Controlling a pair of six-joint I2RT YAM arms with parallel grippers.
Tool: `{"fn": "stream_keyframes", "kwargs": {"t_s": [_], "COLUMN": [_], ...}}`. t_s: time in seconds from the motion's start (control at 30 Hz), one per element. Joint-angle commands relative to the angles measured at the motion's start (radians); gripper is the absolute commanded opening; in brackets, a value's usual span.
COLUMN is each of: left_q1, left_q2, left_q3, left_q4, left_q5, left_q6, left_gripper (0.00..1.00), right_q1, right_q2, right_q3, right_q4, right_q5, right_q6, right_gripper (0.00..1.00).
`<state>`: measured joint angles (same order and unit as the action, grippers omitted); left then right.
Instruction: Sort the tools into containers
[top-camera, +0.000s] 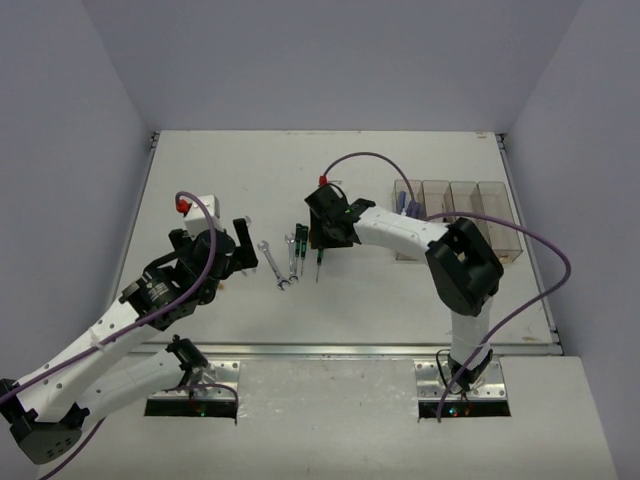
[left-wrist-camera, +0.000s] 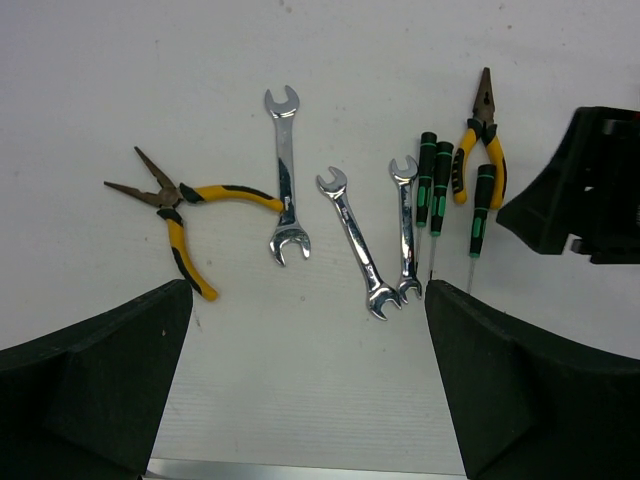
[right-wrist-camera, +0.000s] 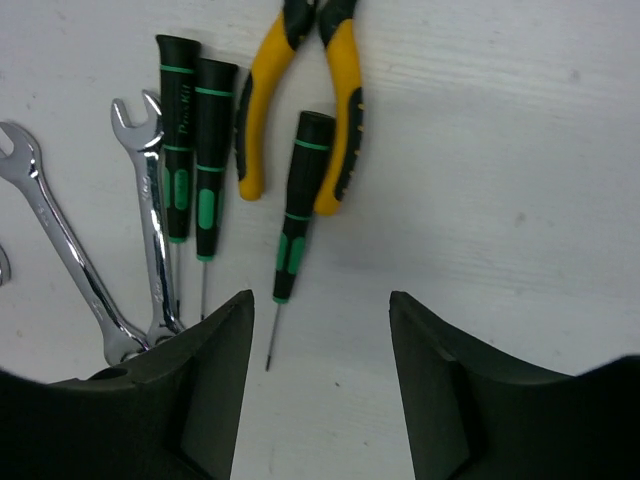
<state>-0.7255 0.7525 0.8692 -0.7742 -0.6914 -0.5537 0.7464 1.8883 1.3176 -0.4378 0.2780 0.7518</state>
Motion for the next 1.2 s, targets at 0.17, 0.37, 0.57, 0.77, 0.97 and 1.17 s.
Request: {"fn": "stream_keyframes", "kwargs": {"t_s": [0.17, 0.37, 0.57, 0.77, 0.97, 1.17], "left_q1": [0.008, 0.007, 0.008, 0.007, 0.008, 0.007], "left_q2": [-0.016, -0.032, -0.04, -0.047, -0.054, -0.053], "left_q3": [0.005, 0.004, 0.002, 0.002, 0.001, 0.002], "left_q4": [0.041, 0.044, 0.045, 0.044, 0.043, 0.043], "left_q5": [0.001, 0.004, 0.004, 0.002, 0.0, 0.001], "left_q6": [0.014, 0.017, 0.017, 0.017, 0.015, 0.015], "left_gripper": [1.0, 1.0, 1.0, 1.0, 1.0, 1.0], "right_q1": [0.047, 0.05, 0.049, 0.047, 0.048, 0.048], "right_q2": [0.201, 0.229, 0.249, 0.232, 0.23, 0.066], "right_q3": [0.198, 0.19, 0.155, 0.121, 0.125, 0.128], "right_q4": [-0.051, -0.057, -0.056, -0.044, -0.046, -0.053], "right_q5": [0.096, 0.106, 0.109, 0.099, 0.077, 0.073], "right_q6": [0.095, 0.114, 0.146, 0.18, 0.175, 0.107], "right_gripper": [0.43, 0.37, 0.27, 0.21, 0.0, 0.0]}}
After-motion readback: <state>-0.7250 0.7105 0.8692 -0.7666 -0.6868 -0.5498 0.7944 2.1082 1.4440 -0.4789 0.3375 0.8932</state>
